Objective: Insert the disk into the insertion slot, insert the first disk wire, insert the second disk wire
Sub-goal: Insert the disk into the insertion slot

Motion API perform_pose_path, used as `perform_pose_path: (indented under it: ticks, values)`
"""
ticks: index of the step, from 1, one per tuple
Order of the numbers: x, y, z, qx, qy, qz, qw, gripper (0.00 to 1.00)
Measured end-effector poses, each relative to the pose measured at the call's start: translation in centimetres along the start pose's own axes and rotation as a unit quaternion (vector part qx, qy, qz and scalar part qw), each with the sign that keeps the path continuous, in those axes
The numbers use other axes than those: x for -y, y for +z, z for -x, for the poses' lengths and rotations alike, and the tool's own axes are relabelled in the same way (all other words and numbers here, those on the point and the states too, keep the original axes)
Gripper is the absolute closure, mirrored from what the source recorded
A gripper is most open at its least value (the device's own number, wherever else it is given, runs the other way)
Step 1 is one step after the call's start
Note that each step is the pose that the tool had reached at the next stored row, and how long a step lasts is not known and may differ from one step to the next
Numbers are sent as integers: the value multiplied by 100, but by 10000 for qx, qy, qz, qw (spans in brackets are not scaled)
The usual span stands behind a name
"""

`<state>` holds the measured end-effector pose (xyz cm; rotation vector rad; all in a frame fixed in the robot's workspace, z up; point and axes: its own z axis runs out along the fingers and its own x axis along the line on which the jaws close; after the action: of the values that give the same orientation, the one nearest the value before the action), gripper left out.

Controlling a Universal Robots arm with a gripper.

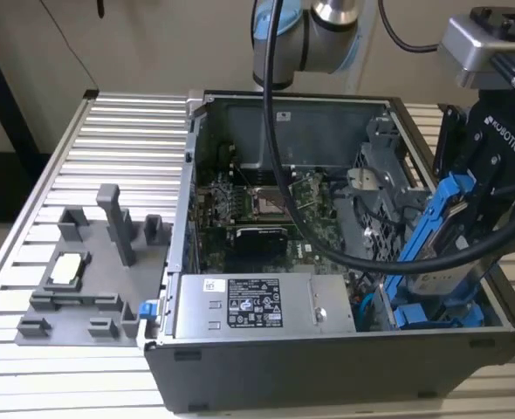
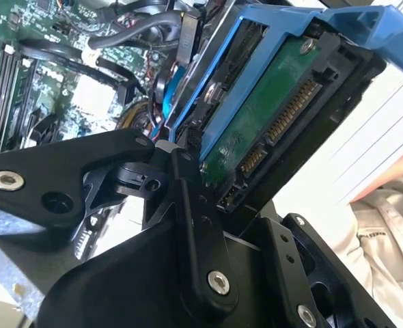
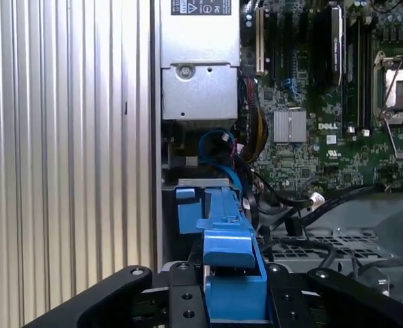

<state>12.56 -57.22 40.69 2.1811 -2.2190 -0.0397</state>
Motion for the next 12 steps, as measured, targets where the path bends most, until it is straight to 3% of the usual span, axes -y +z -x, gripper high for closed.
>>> perform_pose_path:
  ticks: [12]
  values:
    - [8,212,36,0,0,1,10000,67]
